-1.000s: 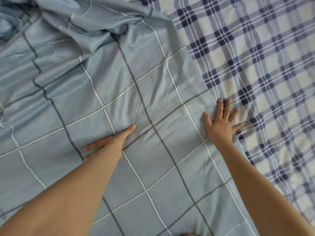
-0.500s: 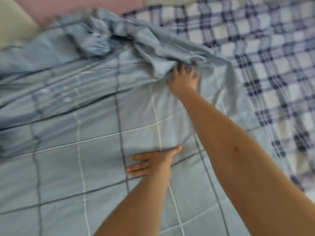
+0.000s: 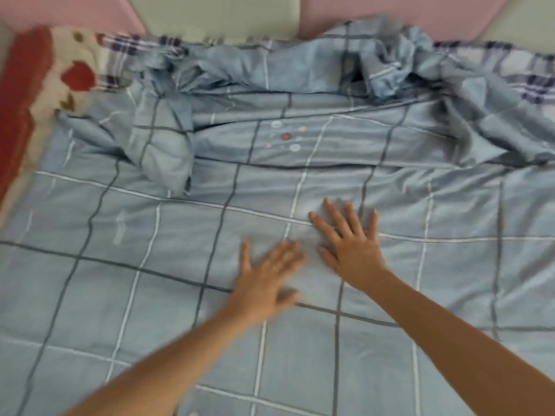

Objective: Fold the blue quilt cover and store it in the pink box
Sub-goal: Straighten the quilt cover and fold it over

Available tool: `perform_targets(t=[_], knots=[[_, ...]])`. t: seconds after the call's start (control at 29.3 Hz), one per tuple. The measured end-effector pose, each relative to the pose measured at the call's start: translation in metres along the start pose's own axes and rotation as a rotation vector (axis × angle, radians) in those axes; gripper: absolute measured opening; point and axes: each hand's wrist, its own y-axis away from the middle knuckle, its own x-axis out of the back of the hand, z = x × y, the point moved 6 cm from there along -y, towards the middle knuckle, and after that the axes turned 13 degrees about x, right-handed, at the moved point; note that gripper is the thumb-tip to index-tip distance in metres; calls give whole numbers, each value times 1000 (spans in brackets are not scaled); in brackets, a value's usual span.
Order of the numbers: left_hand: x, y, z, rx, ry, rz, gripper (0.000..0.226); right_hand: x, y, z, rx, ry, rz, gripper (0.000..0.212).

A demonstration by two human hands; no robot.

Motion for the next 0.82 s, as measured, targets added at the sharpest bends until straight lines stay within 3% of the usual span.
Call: perform_targets(t=[0.07,0.14,0.24,0.34,0.48,0.62,0.75,0.82], knots=[[15,-44,-86,188,-41,-16,72,1,-36,-15,-50,31,106,60],[44,-84,-154,424,29,-3,76,7,-70,-10,-239,-69,231,57],[92,-128,-212,601,187,139,78,11,-90,3,-563,-219,409,50],[127,-166,-249,737,211,150,84,9,-102,6,-595,-206,480,51],[145,-194,-275,697,180,167,99,12,-106,9,-623,-192,491,51],[164,-224,-284,608,188,246,99,13,-109,9,-620,-156,487,51],[151,-257,-283,463,-13,14,97,11,-110,8,-636,-156,485,50],[140,-268,-285,439,-44,-63,75,11,-109,7,-637,-158,484,51]])
